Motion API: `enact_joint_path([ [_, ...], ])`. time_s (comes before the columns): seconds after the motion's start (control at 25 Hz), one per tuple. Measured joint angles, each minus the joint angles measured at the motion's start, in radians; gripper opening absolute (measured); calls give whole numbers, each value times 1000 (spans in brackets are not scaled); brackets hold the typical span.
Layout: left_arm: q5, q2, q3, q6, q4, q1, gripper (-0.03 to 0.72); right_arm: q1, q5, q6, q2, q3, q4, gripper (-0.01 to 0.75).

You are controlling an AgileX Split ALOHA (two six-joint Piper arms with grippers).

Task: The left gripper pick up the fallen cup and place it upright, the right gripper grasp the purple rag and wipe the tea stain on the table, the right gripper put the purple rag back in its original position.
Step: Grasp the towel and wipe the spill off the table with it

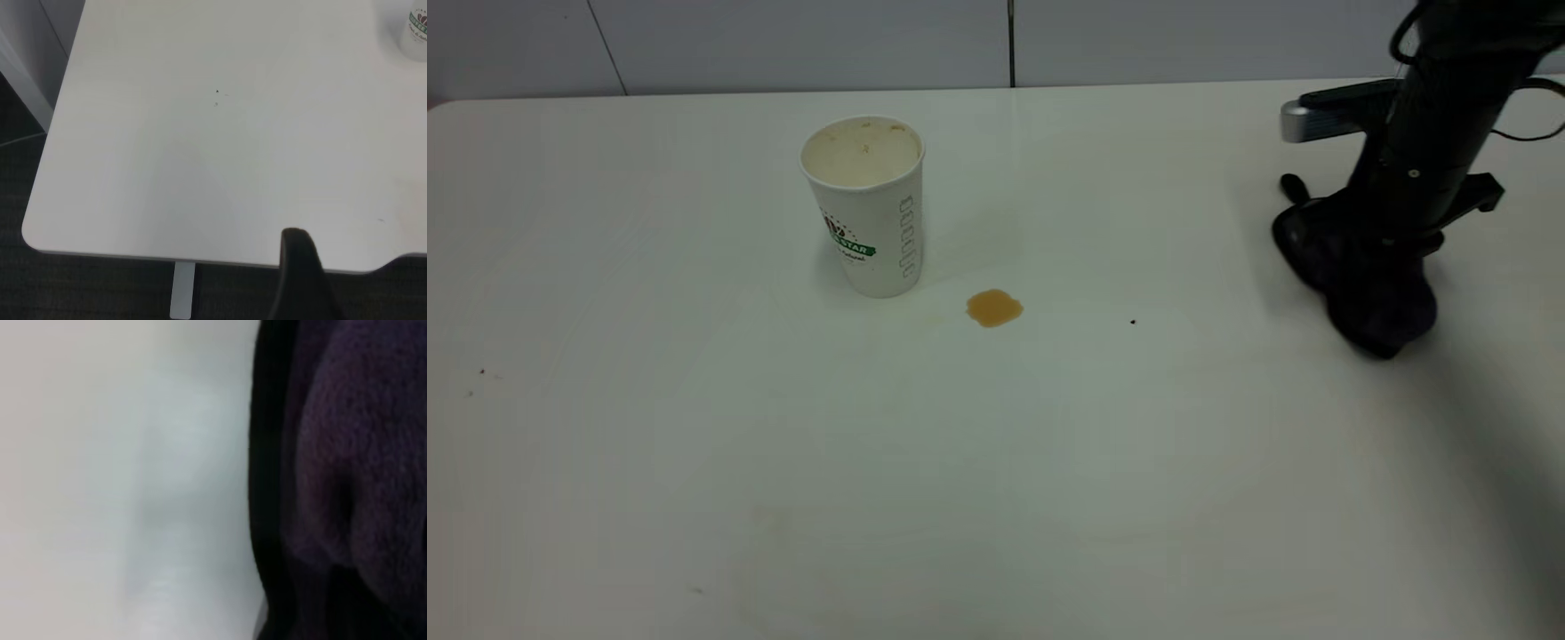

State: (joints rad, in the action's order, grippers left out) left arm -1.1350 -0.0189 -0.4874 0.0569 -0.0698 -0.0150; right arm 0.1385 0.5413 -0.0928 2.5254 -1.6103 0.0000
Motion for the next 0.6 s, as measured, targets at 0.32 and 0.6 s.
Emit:
enact_joint_path([
  [0.32,0,0,0,0,0,0,487,206,-6,0,1,0,88,79],
  [0.6,0,0,0,0,0,0,487,349,-6,18,5,-10,179,79],
])
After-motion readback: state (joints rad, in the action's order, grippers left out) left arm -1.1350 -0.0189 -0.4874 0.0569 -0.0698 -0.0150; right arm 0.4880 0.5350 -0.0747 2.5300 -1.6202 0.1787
